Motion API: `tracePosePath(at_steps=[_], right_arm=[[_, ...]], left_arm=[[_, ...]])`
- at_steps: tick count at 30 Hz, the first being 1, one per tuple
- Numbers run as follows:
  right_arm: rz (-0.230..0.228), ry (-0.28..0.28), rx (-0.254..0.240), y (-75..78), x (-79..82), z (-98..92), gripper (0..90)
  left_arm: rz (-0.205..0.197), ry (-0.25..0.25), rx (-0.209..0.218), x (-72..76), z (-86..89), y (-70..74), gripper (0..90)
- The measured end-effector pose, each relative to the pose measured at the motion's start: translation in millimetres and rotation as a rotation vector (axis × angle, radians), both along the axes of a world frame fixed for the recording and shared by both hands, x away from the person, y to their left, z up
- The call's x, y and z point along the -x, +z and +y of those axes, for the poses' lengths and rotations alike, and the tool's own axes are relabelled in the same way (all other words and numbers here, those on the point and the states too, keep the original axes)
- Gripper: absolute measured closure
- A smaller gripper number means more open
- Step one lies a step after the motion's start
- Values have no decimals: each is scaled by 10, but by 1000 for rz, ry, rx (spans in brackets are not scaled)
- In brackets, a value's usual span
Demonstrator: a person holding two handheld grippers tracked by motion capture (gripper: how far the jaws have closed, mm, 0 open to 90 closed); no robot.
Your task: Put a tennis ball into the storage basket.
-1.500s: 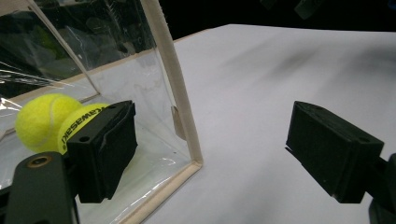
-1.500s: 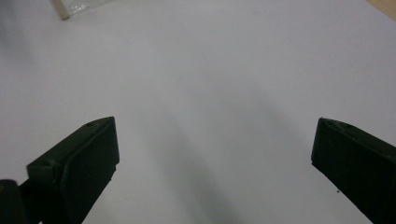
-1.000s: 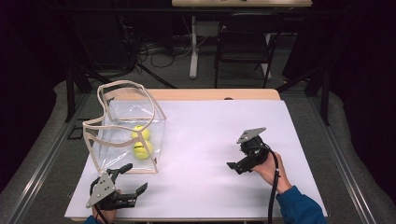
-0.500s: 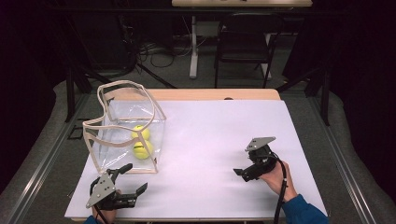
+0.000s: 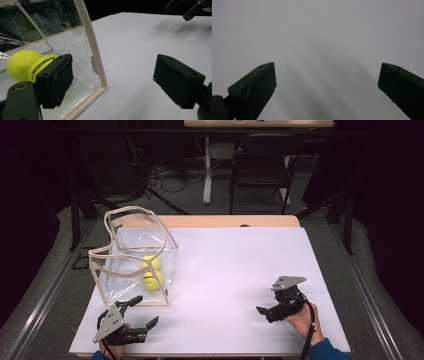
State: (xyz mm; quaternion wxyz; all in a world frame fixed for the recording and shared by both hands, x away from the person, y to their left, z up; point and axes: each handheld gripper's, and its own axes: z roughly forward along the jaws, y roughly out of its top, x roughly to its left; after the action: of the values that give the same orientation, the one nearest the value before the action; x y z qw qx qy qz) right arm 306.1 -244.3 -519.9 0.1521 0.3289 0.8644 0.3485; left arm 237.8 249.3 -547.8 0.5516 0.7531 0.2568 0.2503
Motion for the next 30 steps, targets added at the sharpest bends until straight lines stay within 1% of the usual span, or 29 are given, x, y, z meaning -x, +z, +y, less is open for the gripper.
tracePosePath(at_steps=[3, 9, 18, 21, 22, 27, 30], right_arm=[[3, -7, -7, -35, 41, -27, 10], [-4, -15, -3, -125, 141, -57, 10], [-15, -31, -12, -208, 263, -100, 7], [-4, -39, -15, -259, 309, -113, 2], [-7, -41, -20, -268, 318, -119, 3], [-2, -51, -17, -285, 356, -141, 0], [-5, -56, -29, -286, 375, -154, 0]], left_arm=[[-3, 0, 1, 1, 0, 0, 159], [0, -1, -1, -7, -1, -7, 159], [5, -2, -3, -9, -7, -12, 159], [6, -2, -1, -10, -10, -15, 159], [6, -2, -2, -9, -9, -14, 159], [7, 0, -4, -9, -7, -15, 159], [8, 1, -5, -10, -9, -17, 159]])
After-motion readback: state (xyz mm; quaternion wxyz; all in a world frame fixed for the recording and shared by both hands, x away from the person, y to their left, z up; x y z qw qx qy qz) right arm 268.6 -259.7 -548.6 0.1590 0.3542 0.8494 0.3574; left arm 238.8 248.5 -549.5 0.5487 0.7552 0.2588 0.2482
